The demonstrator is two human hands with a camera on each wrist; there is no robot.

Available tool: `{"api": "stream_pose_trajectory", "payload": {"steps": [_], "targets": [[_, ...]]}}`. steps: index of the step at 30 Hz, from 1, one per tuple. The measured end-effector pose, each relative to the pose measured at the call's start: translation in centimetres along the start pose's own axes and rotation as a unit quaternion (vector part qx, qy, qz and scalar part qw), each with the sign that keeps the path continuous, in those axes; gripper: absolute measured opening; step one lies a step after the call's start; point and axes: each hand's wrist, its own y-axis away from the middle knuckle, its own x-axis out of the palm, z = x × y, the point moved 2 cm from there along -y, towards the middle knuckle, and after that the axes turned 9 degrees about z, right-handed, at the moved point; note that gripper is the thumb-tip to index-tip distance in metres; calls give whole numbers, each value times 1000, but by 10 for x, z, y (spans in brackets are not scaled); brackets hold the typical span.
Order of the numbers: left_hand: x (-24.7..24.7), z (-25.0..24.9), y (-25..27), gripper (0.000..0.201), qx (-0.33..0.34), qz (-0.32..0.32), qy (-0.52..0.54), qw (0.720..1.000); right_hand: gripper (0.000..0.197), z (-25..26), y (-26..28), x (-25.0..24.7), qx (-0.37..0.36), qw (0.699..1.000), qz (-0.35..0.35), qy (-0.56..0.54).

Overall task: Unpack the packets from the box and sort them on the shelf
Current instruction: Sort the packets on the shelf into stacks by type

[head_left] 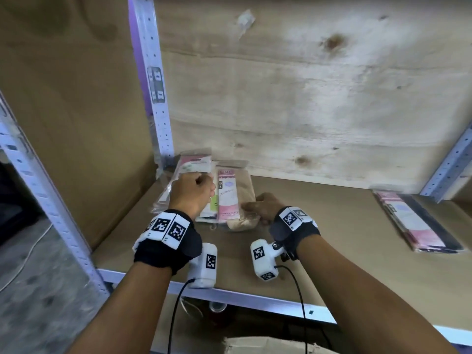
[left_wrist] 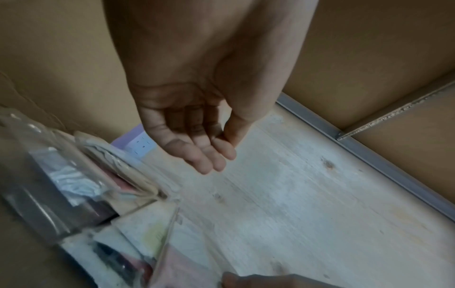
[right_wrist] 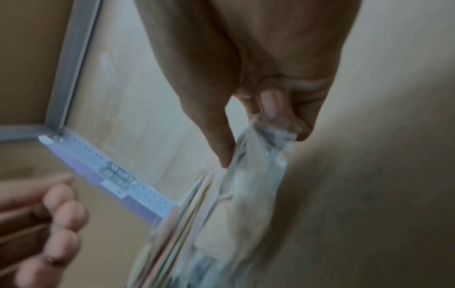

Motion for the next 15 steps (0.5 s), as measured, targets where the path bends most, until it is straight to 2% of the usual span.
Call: {"api": "stream_pose_trajectory", "payload": {"steps": [4, 8, 9, 11, 13, 15], "targets": [[28, -7, 1, 29, 3, 52, -18, 998, 20, -20, 41, -26, -19, 995, -3, -103], [58, -11, -3, 10, 17, 62, -71, 995, 38, -43, 88, -59, -47, 983, -6, -176], [63, -11, -5, 15, 17, 51, -85, 995, 40, -50, 98, -69, -55, 982, -5, -182], [71, -9, -9, 39, 2, 33, -83, 996, 39, -65, 120, -87, -69, 978, 1, -196], [80, -11, -12, 57, -21, 34, -32, 999, 37, -80, 139, -104, -75, 976, 12, -205], [92, -15, -11, 57, -26, 67, 46, 996, 37, -96, 150, -120, -81, 978, 18, -193]]}}
